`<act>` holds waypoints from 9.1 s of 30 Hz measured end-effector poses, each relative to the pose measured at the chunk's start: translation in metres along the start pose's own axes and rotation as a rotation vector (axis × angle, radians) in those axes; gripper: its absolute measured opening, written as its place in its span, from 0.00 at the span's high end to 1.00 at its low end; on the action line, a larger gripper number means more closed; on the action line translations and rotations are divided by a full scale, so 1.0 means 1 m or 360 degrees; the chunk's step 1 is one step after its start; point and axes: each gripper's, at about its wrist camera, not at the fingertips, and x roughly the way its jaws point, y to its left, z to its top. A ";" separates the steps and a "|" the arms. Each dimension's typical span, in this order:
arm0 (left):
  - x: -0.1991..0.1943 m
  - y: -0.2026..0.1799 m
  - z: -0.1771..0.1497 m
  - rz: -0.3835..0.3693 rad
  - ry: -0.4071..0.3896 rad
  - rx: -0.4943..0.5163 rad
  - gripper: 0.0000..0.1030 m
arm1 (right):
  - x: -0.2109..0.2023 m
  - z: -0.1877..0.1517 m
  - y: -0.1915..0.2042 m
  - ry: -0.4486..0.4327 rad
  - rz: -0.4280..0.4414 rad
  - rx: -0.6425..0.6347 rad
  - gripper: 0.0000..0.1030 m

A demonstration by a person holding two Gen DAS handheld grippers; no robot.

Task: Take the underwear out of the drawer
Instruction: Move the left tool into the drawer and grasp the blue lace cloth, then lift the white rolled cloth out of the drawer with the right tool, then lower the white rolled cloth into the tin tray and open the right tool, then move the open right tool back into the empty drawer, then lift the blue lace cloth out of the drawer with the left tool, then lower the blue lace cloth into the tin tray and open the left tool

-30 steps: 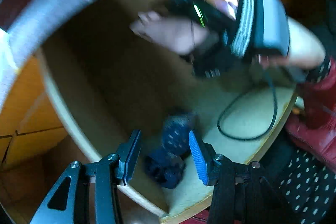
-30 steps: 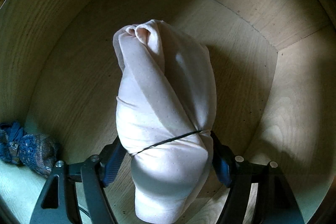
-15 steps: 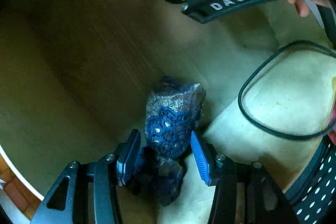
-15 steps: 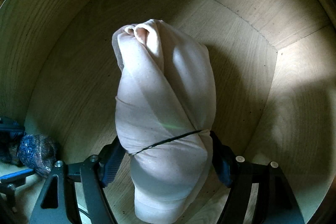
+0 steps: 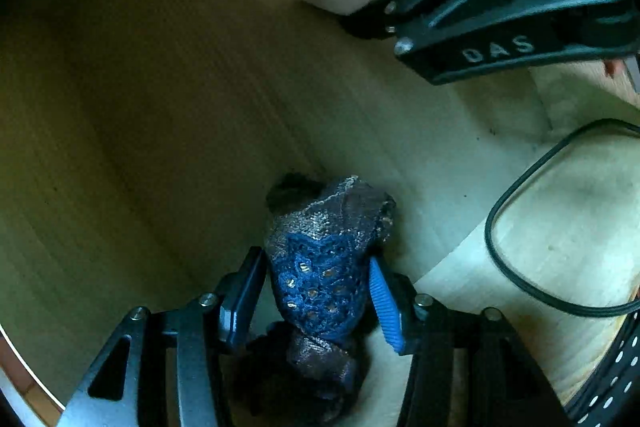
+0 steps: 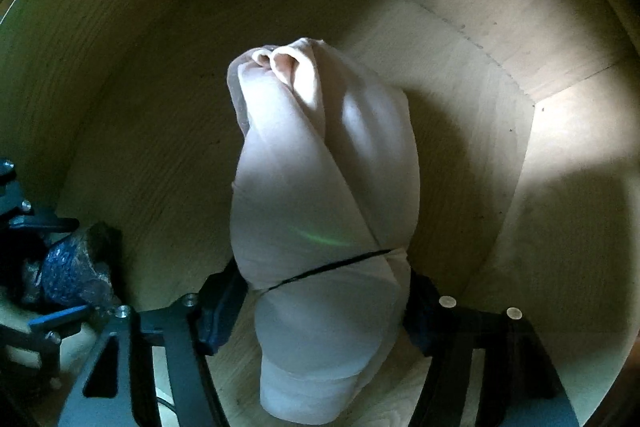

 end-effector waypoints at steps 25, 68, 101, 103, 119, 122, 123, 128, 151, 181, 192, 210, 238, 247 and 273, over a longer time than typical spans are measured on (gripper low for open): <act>0.019 -0.021 0.013 -0.0035 0.0105 0.0091 0.50 | -0.101 -0.065 -0.050 -0.0215 0.0299 -0.0025 0.43; 0.023 -0.003 0.006 -0.0079 0.0094 0.0062 0.50 | -0.204 0.169 -0.160 -0.0358 0.0263 0.0528 0.43; 0.021 -0.002 0.008 -0.0076 0.0099 0.0058 0.50 | -0.221 0.137 -0.145 -0.0594 0.0067 0.0465 0.23; 0.022 -0.002 0.008 -0.0076 0.0099 0.0058 0.50 | -0.235 0.119 -0.145 -0.0656 0.0066 0.0458 0.22; 0.021 -0.002 0.008 -0.0074 0.0103 0.0061 0.50 | -0.214 -0.047 -0.065 -0.0717 0.0228 0.0212 0.41; 0.021 -0.001 0.008 -0.0073 0.0102 0.0063 0.50 | -0.183 -0.058 -0.052 -0.0578 0.0271 0.0178 0.50; 0.021 -0.002 0.008 -0.0073 0.0102 0.0062 0.50 | -0.170 -0.059 -0.049 -0.0523 0.0266 0.0182 0.50; 0.020 0.000 0.009 -0.0073 0.0105 0.0061 0.50 | -0.112 -0.059 -0.039 -0.0367 0.0145 0.0195 0.54; -0.014 0.024 -0.002 -0.0187 -0.0161 0.0026 0.67 | -0.031 -0.042 -0.040 -0.0140 0.0249 0.0264 0.53; -0.145 0.061 -0.028 -0.0154 -0.0548 -0.0158 0.68 | -0.047 -0.064 -0.053 -0.0233 0.0351 0.0267 0.53; -0.180 0.070 -0.045 -0.0130 -0.0602 -0.0207 0.68 | -0.045 -0.063 -0.051 -0.0216 0.0332 0.0267 0.53; -0.239 0.080 -0.061 -0.0138 -0.0756 -0.0240 0.68 | -0.044 -0.055 -0.045 -0.0195 0.0320 0.0273 0.53; -0.330 0.203 0.134 -0.0181 -0.0936 -0.0538 0.68 | -0.041 -0.057 -0.053 -0.0193 0.0360 0.0280 0.53; -0.271 0.222 0.174 -0.0258 -0.0732 -0.0626 0.67 | -0.040 -0.058 -0.054 -0.0205 0.0398 0.0277 0.53; -0.246 0.192 0.158 -0.0035 -0.0847 -0.0538 0.58 | -0.040 -0.062 -0.054 -0.0218 0.0412 0.0280 0.53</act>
